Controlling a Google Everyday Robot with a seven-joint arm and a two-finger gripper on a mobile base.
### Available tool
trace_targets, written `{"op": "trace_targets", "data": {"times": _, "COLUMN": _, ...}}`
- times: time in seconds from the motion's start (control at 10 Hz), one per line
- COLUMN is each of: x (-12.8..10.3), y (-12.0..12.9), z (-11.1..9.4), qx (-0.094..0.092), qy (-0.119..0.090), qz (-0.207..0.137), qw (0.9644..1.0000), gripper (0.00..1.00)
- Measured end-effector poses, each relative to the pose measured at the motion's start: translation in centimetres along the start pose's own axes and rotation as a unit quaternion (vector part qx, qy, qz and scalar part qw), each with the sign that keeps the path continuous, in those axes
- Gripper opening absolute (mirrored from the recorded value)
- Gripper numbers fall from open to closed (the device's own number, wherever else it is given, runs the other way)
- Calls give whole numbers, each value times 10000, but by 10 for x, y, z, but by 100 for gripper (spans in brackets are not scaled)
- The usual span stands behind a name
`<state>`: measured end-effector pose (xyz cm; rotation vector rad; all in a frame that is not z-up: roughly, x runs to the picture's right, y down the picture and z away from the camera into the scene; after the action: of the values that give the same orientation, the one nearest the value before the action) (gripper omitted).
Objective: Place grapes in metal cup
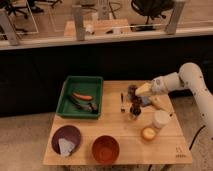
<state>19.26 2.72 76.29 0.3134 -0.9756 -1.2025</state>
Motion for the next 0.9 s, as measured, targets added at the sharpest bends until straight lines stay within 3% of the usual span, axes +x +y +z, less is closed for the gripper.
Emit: {"op": "trace_targets", "data": {"times": 0.9, "x": -12, "y": 17, "z": 24, "qx": 186, "qy": -53, "qz": -13, "qw": 9998, "gripper": 0}}
